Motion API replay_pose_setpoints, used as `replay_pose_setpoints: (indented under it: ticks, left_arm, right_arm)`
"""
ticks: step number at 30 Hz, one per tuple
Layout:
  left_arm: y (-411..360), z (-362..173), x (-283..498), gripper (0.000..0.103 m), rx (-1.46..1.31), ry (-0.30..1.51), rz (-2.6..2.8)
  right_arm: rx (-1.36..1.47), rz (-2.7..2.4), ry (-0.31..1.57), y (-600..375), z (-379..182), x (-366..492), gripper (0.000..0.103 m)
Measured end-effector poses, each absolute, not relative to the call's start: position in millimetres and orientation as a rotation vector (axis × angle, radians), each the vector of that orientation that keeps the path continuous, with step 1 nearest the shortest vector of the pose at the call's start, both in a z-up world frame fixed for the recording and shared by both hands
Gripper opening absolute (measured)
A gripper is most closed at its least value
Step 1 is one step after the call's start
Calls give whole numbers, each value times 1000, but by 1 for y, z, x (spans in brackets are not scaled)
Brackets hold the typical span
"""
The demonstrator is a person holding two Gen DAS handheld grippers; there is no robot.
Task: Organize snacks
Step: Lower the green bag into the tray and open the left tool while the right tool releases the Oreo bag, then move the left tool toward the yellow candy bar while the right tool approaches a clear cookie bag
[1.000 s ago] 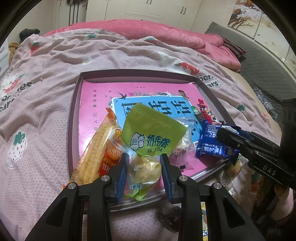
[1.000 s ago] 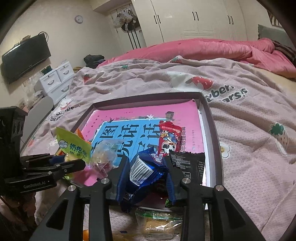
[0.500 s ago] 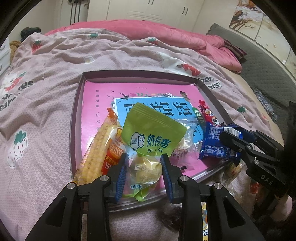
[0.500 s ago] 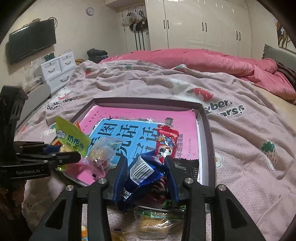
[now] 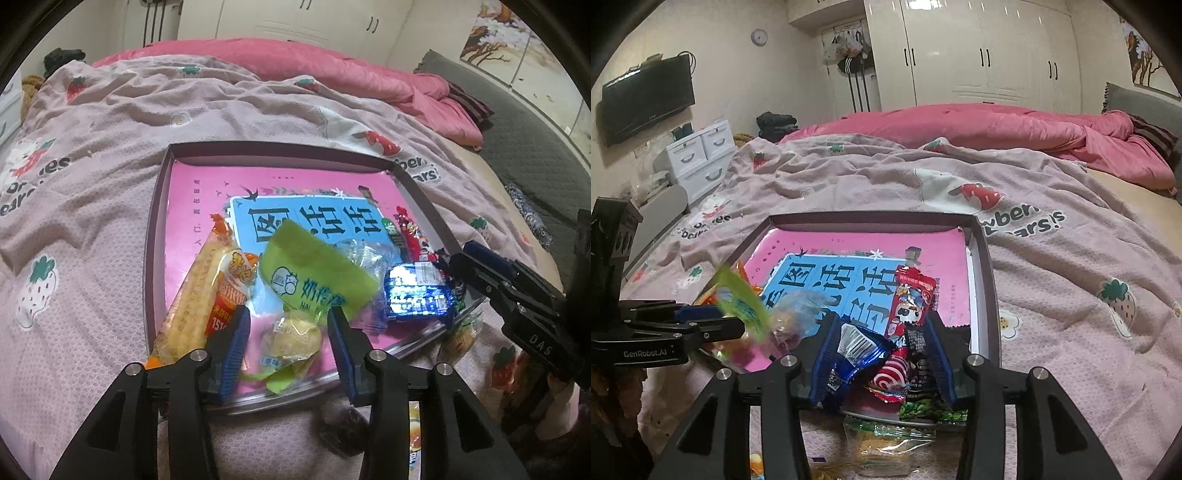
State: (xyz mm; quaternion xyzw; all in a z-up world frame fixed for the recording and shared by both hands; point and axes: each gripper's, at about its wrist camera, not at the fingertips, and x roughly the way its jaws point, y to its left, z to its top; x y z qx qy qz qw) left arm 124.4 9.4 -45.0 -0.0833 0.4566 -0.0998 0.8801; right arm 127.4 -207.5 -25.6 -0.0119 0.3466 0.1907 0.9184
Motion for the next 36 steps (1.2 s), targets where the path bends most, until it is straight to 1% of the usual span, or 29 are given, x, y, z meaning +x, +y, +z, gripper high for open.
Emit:
replay_pose_setpoints:
  ticks: [1,5,8,13,15,17,20,22,25,28,36]
  left_arm:
    - [10,-44,124,46,-173,949,-208]
    - [9,-40,123,47,-166,941,-210]
    - [8,-38,122,52,-162,938,-207]
    - [8,-31,118,54,-159,924,-209]
    - [8,-28,116,58,-158,918,-209]
    - [8,-24,114,60,-159,912,-208]
    - [9,-19,111,60,-158,902,-208]
    - [9,-15,107,60,-156,898,-207]
    - [9,-10,101,61,-153,890,-213]
    - [11,-5,96,67,-151,881,-214]
    - [14,4,85,69,-152,875,-218]
  right_arm:
    - [-23,392,710,-208,-25,127,49]
    - [-16,402,701,-208,-22,124,50]
    - [-18,404,697,-209,-21,122,51]
    - [-23,409,693,-207,-19,119,51]
    - [-25,412,693,-208,-18,117,52]
    - [-25,414,689,-208,-17,116,52]
    - [-26,416,690,-208,-15,112,53]
    - [-24,420,689,-208,-15,112,56]
    - [-24,421,686,-210,-12,106,57]
    - [-20,418,684,-213,-9,101,57]
    - [3,407,687,-220,-2,90,60]
